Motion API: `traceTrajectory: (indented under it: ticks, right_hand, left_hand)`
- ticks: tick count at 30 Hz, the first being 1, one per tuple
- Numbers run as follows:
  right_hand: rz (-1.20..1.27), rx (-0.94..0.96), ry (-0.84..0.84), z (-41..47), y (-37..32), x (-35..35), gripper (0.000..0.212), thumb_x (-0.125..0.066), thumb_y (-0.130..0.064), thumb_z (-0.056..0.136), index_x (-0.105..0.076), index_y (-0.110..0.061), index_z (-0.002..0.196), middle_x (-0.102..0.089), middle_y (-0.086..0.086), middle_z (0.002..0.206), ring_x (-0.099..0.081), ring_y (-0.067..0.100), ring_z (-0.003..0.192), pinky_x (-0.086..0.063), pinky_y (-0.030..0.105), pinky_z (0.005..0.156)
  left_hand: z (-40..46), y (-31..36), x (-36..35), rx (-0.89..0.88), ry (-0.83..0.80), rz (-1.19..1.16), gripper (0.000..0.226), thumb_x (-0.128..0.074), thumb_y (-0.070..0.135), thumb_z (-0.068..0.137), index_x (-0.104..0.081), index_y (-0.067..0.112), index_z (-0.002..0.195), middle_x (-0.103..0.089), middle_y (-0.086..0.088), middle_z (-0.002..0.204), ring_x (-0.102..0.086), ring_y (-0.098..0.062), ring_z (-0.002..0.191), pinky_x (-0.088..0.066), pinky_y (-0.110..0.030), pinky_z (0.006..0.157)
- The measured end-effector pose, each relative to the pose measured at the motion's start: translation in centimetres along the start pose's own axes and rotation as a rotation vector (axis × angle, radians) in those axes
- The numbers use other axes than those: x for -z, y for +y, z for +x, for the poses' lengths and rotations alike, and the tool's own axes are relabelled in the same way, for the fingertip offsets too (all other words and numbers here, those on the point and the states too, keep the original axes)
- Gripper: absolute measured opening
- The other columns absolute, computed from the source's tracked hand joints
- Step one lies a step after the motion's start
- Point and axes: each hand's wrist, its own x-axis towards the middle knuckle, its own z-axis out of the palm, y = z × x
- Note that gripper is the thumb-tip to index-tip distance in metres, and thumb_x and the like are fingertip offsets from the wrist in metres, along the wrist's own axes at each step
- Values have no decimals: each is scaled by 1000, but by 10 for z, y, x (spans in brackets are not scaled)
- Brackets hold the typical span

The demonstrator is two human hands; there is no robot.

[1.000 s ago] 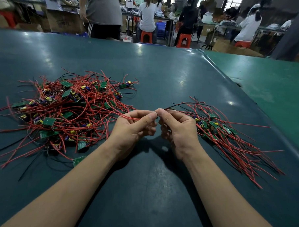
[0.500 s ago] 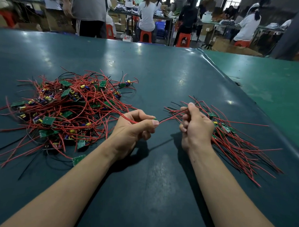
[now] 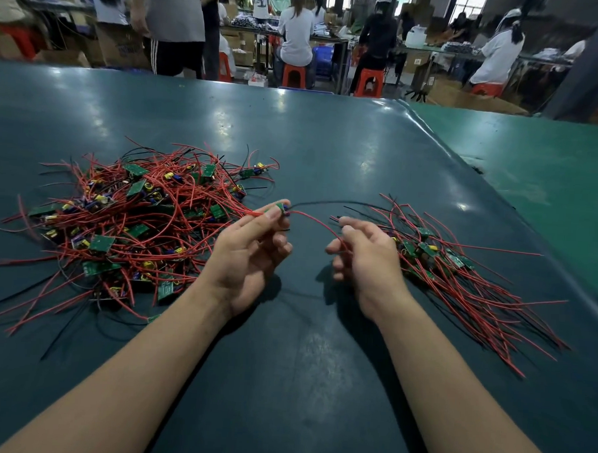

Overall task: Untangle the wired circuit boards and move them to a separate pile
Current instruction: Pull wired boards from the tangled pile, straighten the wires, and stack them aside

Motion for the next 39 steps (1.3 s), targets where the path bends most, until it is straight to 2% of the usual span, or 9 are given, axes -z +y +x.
traceTrajectory:
  ticks: [6,9,13,17,23,26,29,33,39]
  right_hand:
    - [482,-303,-175,2,-13,18,26,-41,-17,99,-64,-7,94,-48,-4,52,-38,4,36,-29,13,33]
    - [202,-136,-230,-4,-6,5,16,-56,-10,96,-64,-15,109,-58,0,61,-46,7,42,-34,15,36]
    - [91,94,-416,-17,7,-9,38,-72,-24,78,-69,-25,116,-64,-2,73,-47,9,49,-37,17,40]
    - [-199,398,-233,-18,7,-8,32,-71,-18,87,-69,-17,119,-68,-10,72,-58,-1,56,-46,15,56]
    - [-225,305,-234,-20,8,-8,14,-66,-20,93,-71,-19,81,-66,1,61,-56,12,46,-44,22,40]
    - [-108,232,-158,-18,6,-6,18,-67,-23,92,-69,-20,74,-63,0,58,-53,10,44,-41,20,39]
    - [164,236,168,-11,1,-1,19,-64,-25,94,-60,-14,79,-60,-2,55,-50,9,40,-37,18,35]
    - [536,62,424,-8,-6,12,31,-66,-39,92,-57,-11,80,-56,0,56,-50,8,38,-39,17,36]
    - [391,30,232,-12,-1,7,37,-56,-41,98,-60,-11,76,-52,-4,48,-43,8,36,-29,16,35]
  left_hand:
    - [3,8,5,23,24,-172,15,-64,22,80,-61,12,91,-67,4,78,-47,-3,51,-48,-17,54]
    - [2,5,4,47,-18,-129,19,-65,22,79,-63,11,94,-69,2,81,-47,-2,49,-48,-17,53]
    - [2,-9,0,-20,-4,178,24,-68,18,75,-68,6,96,-68,-5,74,-52,-9,51,-48,-17,50]
    - [1,-16,3,-112,-17,475,17,-60,16,91,-64,12,106,-59,-9,75,-50,-12,52,-42,-23,45]
    - [-2,-22,2,-292,-47,705,23,-46,6,101,-58,12,119,-50,-3,67,-47,-12,59,-41,-24,57]
    - [-2,-23,2,-358,-20,805,23,-50,10,100,-57,11,122,-47,-6,68,-44,-17,62,-37,-31,62]
    - [-3,-19,6,-585,78,1113,20,-60,11,95,-64,12,115,-50,7,63,-45,-10,57,-41,-26,60]
    - [-5,-9,13,-787,278,1604,21,-61,19,87,-70,13,105,-63,-1,84,-55,-27,85,-45,-40,80]
    - [-3,11,31,-422,632,2009,37,-57,26,85,-62,16,121,-58,-8,122,-44,-33,115,-33,-43,92]
